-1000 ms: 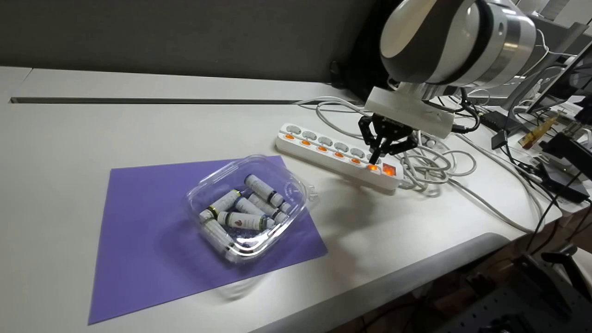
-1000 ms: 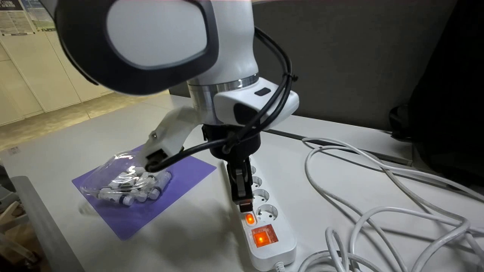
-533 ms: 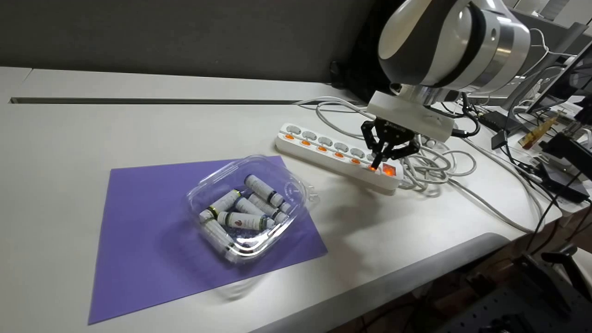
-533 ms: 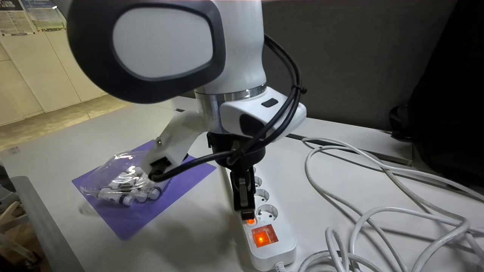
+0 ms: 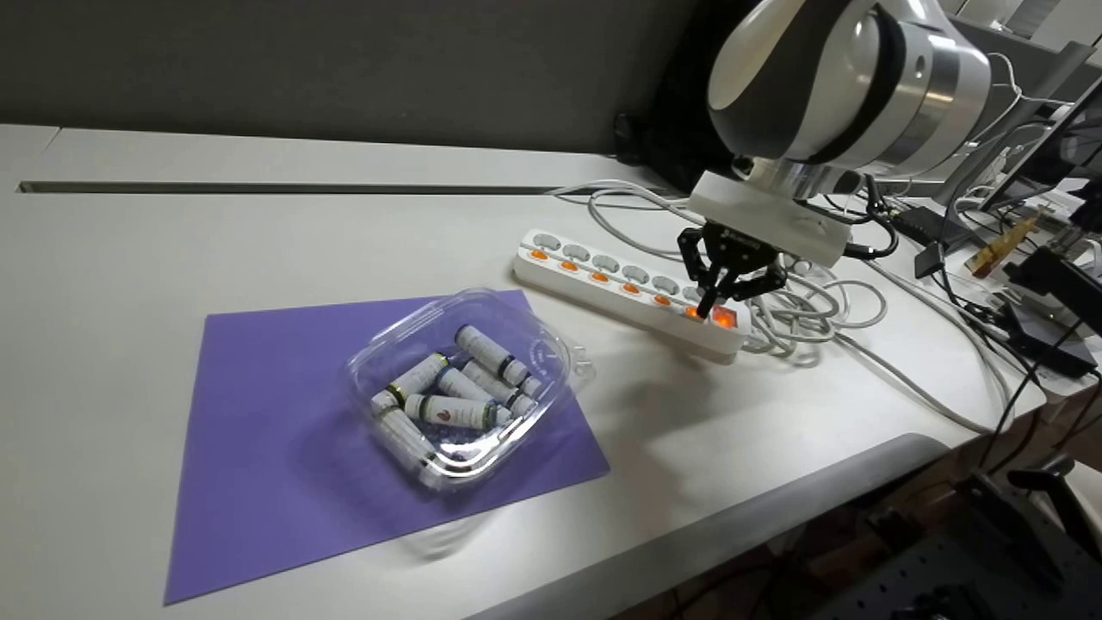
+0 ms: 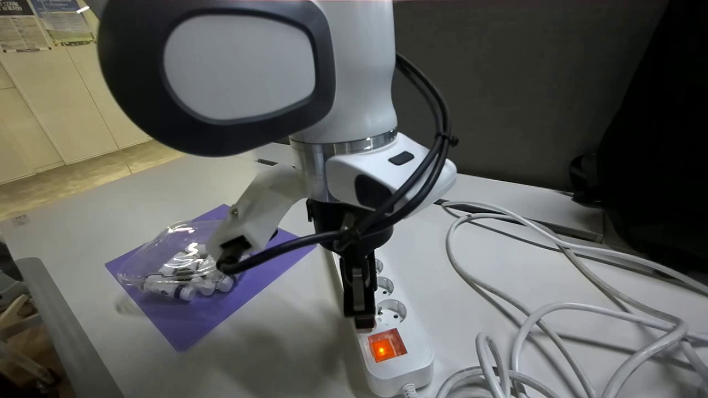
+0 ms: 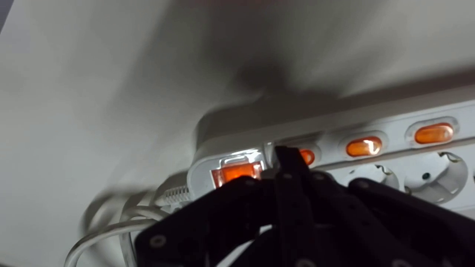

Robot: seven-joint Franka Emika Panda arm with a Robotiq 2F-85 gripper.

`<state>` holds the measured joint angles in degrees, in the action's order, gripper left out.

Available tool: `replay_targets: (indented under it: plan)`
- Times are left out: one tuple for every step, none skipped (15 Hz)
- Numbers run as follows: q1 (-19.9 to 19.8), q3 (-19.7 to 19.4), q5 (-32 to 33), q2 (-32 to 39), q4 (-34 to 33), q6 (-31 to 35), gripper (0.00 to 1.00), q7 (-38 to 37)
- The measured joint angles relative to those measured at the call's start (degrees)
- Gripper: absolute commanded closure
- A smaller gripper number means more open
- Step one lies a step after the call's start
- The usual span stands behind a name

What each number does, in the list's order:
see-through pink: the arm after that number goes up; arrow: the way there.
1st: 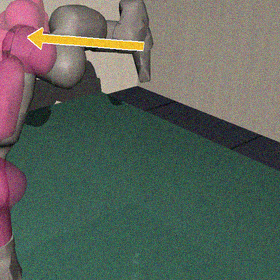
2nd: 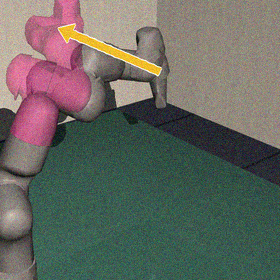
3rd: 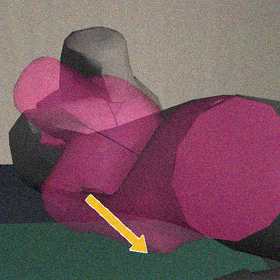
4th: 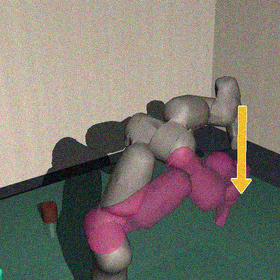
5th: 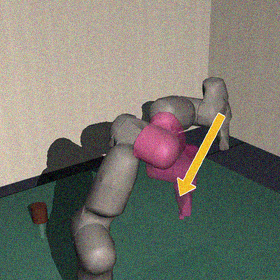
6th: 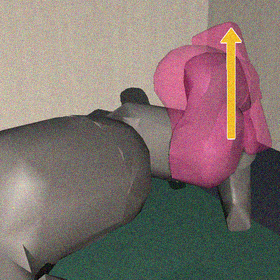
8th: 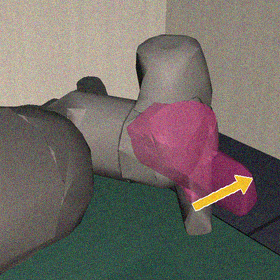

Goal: Turn on the first switch to the right

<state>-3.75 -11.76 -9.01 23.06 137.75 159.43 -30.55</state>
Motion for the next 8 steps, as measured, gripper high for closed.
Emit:
replay_targets:
  plan:
    - [0.05, -0.05, -0.01, 0.02, -0.06, -0.14, 1.0, 0.0]
    - [0.13, -0.13, -0.01, 0.07, -0.17, -0.33, 1.0, 0.0]
    - [0.25, -0.26, -0.01, 0.16, -0.32, -0.56, 1.0, 0.0]
    - [0.36, -0.41, -0.01, 0.34, -0.46, -0.73, 1.0, 0.0]
    - [0.4, -0.51, -0.01, 0.64, -0.58, -0.79, 1.0, 0.0]
    - [0.43, -0.56, -0.02, 0.69, -0.72, -1.01, 1.0, 0.0]
    - [0.43, -0.58, -0.03, 0.76, -0.88, -1.32, 1.0, 0.0]
    - [0.43, -0.6, -0.04, 0.83, -1.11, -1.73, 1.0, 0.0]
